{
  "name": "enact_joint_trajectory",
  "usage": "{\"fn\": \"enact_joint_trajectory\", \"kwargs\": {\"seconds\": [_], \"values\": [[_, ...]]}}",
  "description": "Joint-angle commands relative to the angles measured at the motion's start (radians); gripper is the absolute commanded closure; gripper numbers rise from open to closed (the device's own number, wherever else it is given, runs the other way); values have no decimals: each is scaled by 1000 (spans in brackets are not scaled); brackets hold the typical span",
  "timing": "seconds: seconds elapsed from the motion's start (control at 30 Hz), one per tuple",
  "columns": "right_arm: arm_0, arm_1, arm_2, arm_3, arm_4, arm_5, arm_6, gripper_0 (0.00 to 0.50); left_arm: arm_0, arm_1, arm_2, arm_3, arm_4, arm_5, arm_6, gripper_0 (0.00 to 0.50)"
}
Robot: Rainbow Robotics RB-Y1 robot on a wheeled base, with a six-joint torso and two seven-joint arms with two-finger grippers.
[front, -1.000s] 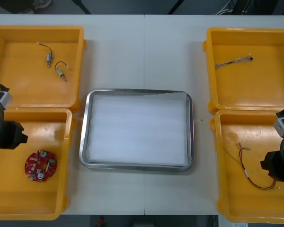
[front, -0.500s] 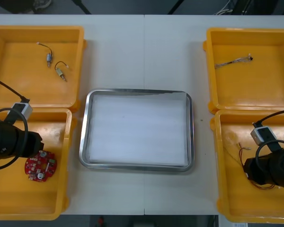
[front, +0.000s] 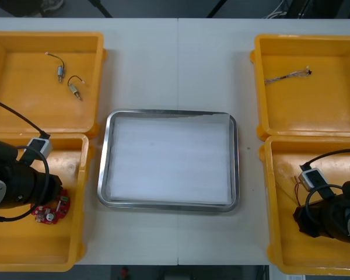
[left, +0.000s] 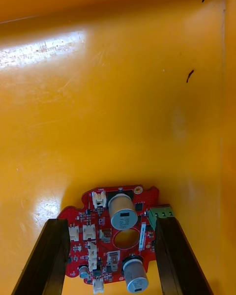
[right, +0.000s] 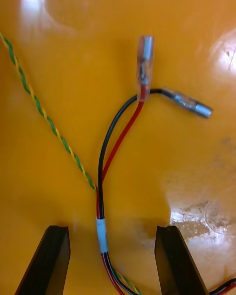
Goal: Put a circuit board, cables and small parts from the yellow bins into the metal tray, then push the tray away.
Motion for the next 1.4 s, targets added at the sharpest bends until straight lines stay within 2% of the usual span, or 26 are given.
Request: {"fn": "enact_joint_trajectory", "kwargs": {"seconds": [0.03, 0.23, 0.37, 0.5, 0.93, 0.97, 1.03, 1.37, 1.4], "values": [[36, -40, 11, -9, -4, -12, 30, 0, 28, -16, -37, -27, -49, -33, 106, 0], [41, -40, 17, -9, -7, -16, 32, 0, 28, -16, -40, -13, -51, -51, 116, 0], [53, -40, 25, -9, -9, -19, 29, 0, 27, -16, -55, 24, -61, -103, 118, 0], [79, -40, 25, -8, 4, -74, 32, 0, 27, -16, -75, 59, -80, -157, 115, 0], [101, -41, 25, -9, -9, -93, 36, 0, 43, -7, -95, 54, -104, -141, 109, 0], [101, -40, 25, -9, -10, -93, 35, 193, 46, -5, -95, 54, -109, -141, 109, 0], [101, -41, 25, -9, -12, -91, 29, 500, 48, -5, -95, 54, -112, -141, 107, 0], [82, -41, -1, -20, -18, -91, 29, 500, 53, -5, -97, 54, -114, -141, 106, 0], [82, -43, -9, -26, -21, -90, 24, 500, 53, -5, -97, 54, -114, -143, 106, 33]]}}
